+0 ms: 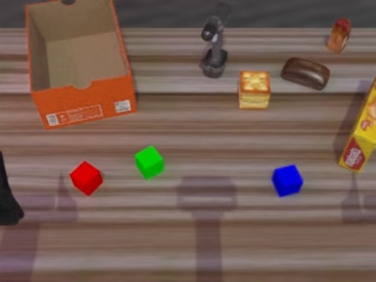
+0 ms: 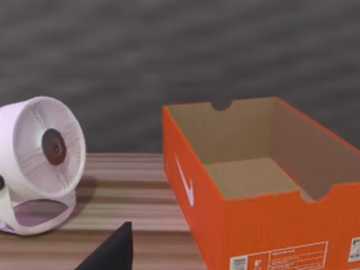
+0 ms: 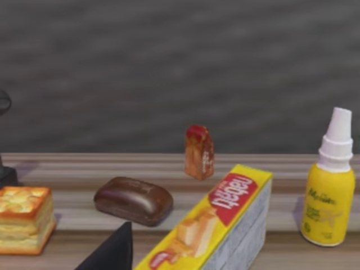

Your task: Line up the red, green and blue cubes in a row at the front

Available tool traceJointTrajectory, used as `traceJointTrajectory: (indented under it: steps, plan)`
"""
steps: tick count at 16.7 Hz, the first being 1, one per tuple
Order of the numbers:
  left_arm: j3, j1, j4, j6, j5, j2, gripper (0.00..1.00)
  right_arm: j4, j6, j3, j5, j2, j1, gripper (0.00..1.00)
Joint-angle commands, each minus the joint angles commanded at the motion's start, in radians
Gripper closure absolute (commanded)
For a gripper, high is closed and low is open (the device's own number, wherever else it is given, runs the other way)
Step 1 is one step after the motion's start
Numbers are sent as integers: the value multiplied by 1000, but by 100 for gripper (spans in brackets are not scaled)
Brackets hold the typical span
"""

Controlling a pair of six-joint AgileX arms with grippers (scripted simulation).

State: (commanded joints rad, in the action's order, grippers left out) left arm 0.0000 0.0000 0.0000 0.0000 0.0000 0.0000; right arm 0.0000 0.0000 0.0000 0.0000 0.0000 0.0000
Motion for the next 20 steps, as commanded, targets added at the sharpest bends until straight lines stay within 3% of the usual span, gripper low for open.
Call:
traceJointTrajectory:
  steps: [4, 8, 20]
  plan:
    - [29, -4, -21, 8, -2, 31, 0, 0, 0, 0, 0, 0, 0, 0]
    - [192, -34, -135, 51, -2, 221, 0, 0, 0, 0, 0, 0, 0, 0]
    - [971, -193, -733, 277, -2, 1397, 0, 0, 0, 0, 0, 0, 0, 0]
